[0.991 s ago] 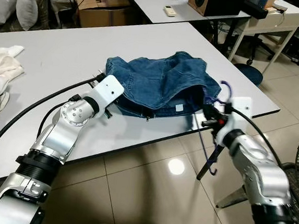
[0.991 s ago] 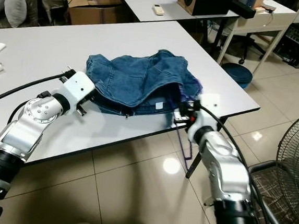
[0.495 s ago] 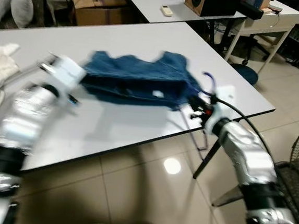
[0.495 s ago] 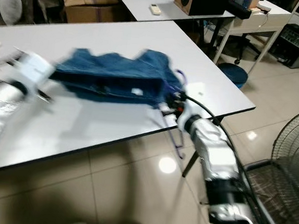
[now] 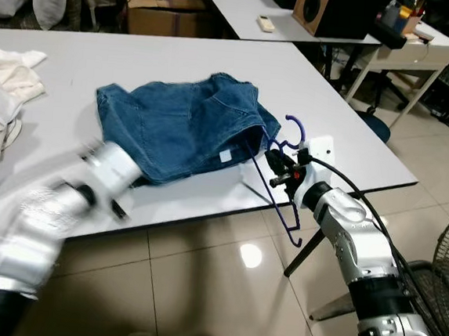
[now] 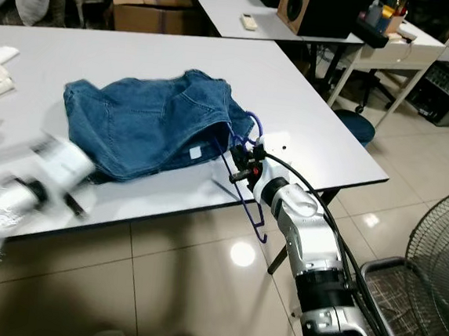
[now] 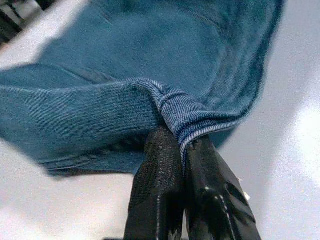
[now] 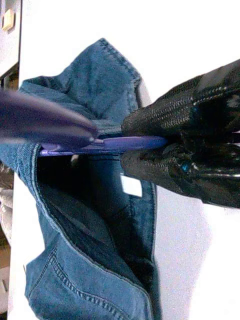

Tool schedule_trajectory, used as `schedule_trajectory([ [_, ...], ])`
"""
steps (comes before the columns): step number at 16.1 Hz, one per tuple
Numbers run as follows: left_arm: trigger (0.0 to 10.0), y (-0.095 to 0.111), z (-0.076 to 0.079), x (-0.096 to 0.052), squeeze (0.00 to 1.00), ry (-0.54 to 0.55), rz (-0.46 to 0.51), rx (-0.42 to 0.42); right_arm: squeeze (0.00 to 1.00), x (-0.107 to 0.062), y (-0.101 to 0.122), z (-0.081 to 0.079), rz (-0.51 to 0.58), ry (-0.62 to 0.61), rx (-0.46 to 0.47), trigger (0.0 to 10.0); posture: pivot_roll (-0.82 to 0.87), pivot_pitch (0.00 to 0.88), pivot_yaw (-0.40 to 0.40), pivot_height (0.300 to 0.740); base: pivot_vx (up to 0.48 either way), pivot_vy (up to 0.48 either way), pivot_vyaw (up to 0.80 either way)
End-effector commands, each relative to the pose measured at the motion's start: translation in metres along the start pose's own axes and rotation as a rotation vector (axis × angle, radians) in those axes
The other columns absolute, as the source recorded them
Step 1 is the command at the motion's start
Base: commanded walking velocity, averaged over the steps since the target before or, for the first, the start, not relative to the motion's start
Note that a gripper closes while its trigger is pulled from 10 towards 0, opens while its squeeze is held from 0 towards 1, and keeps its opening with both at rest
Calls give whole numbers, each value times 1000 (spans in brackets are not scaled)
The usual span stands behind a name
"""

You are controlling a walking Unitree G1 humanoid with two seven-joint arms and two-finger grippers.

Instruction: Hang hanger

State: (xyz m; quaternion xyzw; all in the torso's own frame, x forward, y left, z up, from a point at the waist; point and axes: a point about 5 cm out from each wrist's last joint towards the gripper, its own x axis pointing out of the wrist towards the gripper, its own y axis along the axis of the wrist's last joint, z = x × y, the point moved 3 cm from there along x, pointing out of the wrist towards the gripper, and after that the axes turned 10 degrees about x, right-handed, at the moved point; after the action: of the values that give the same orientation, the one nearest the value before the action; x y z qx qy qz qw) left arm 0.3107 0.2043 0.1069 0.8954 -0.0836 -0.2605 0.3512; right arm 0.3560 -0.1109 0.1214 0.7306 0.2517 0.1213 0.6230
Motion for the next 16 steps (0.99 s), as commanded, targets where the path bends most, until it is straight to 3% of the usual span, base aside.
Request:
schedule_trajectory([
  [1,1059,6,-4,3,0,21,9,46,0,-7,-1,9,0,-36,-4,10000,131,0,-88,740,0,0,0],
  [2,10000,9,-2,6,0,-1,23,50,0,-11,-1,11,7,-57,-2,10000,104,0,-62,740,0,0,0],
  [3,10000,34,4,1,1000,-125,165,-10,0,-16,-3,15,13,-84,4,10000,97,0,-49,740,0,0,0],
  [6,10000,67,6,-12,1000,-290,348,-1,0,-19,-7,13,16,-99,11,10000,81,0,-19,740,0,0,0],
  [9,10000,90,2,-25,1000,-436,483,-120,0,-17,-6,9,25,-102,23,10000,85,0,-10,740,0,0,0],
  [11,10000,101,-3,-25,1000,-432,540,-158,0,-15,-6,7,26,-97,24,10000,85,0,-10,740,0,0,0],
  [12,10000,72,-15,-7,1000,-309,334,-82,0,-13,-4,5,27,-91,17,10000,80,0,-10,740,0,0,0],
  [13,10000,52,-26,2,1000,-206,199,-46,0,-12,-3,5,29,-90,17,10000,82,0,-14,740,0,0,0],
  [14,10000,11,-55,8,1000,9,-40,4,0,-12,-2,4,30,-84,17,10000,84,0,-26,740,0,0,0],
  [16,10000,-3,-73,5,1000,129,-111,-3,0,-11,-2,3,26,-75,12,10000,86,0,-30,740,0,0,0],
])
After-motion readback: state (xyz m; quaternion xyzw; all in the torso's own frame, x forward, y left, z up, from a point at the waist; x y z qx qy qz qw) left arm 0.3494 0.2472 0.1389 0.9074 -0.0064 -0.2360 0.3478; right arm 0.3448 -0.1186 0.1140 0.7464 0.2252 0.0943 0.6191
